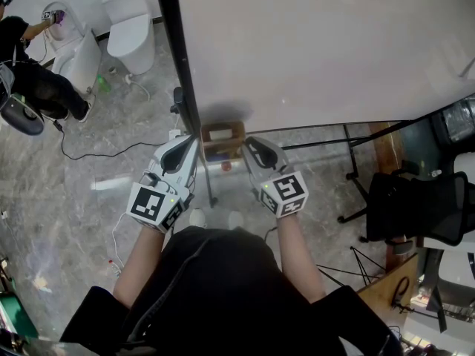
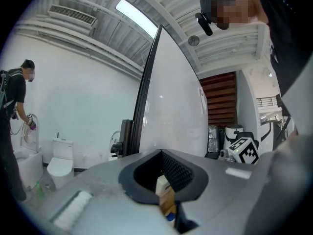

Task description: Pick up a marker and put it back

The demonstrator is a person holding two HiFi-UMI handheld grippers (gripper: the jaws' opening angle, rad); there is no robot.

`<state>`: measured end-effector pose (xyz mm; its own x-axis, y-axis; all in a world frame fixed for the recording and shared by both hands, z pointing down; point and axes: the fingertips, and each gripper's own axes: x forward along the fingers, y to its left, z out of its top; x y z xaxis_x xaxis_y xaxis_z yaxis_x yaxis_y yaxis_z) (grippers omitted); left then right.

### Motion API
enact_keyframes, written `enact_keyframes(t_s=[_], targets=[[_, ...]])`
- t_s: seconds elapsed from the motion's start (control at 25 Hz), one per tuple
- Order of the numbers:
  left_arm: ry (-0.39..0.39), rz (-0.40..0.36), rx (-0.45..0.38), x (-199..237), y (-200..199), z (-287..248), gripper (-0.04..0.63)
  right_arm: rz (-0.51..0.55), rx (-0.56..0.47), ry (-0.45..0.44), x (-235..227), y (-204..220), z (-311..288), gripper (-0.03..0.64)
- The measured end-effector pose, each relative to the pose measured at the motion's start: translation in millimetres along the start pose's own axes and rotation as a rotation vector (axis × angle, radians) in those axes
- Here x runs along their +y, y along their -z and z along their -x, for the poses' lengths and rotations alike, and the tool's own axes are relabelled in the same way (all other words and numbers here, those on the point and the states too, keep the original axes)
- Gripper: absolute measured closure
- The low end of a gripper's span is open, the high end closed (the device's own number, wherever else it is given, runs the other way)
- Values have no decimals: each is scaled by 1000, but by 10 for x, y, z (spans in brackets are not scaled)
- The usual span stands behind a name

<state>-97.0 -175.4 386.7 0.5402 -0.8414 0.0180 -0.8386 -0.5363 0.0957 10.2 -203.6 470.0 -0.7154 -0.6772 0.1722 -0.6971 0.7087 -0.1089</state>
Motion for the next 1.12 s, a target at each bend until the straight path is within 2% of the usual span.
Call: enact_keyframes(t_s=[0.84,0.96,1.12], targets=[[8,-25,11,0,28,12,591,-20,25,4,-59,80,0,535],[1,-7,4,-14,-10,9,591,-16,34,1,-53,90,10,528],[14,-33,17,2,47,10,591,-12,40,-3,-52,101,7,514]])
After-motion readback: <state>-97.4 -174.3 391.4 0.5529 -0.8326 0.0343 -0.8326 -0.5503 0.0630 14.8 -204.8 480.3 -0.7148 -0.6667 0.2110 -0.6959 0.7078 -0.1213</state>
